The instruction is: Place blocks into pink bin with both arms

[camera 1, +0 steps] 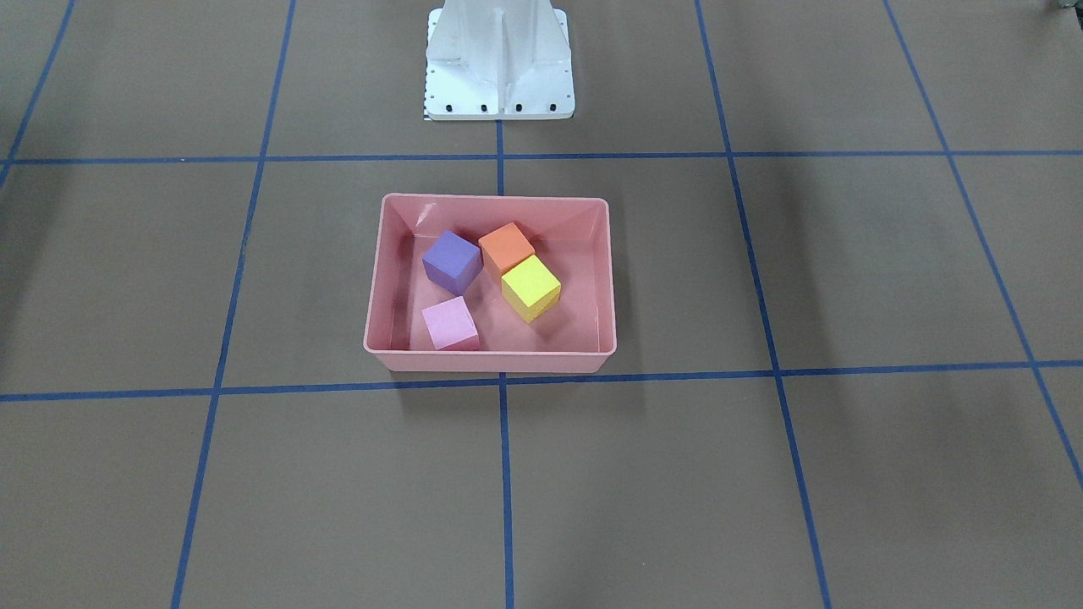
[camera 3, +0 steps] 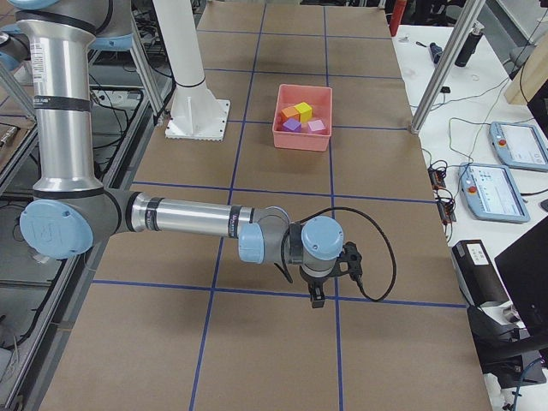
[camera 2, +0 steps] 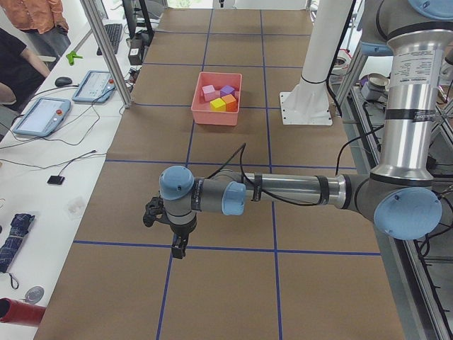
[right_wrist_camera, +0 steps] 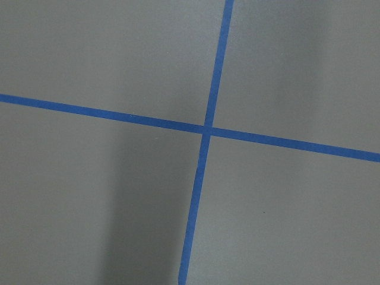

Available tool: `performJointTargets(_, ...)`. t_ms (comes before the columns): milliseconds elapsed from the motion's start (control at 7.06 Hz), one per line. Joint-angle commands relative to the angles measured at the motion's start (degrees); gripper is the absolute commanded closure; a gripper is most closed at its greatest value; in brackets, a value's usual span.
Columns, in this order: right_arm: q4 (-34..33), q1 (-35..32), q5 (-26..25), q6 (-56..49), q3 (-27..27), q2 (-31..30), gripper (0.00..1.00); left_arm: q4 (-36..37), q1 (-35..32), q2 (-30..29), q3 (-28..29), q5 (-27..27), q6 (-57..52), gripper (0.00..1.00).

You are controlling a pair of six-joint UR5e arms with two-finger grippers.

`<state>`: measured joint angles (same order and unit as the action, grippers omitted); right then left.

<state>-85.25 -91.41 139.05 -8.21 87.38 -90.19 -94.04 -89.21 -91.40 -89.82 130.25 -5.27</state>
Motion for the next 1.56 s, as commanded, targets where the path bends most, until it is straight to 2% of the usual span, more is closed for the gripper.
performJointTargets(0,0.0,0.0,0.0,0.1,0.0,0.1,0.01,0.0,0.0,0.0,0.1,0.0,0.0,0.01)
performJointTargets(1416,-0.2,0.0,-1.2,0.6,1.9,0.9,0.01,0.0,0.0,0.2,-0.4,0.1,0.0,0.01)
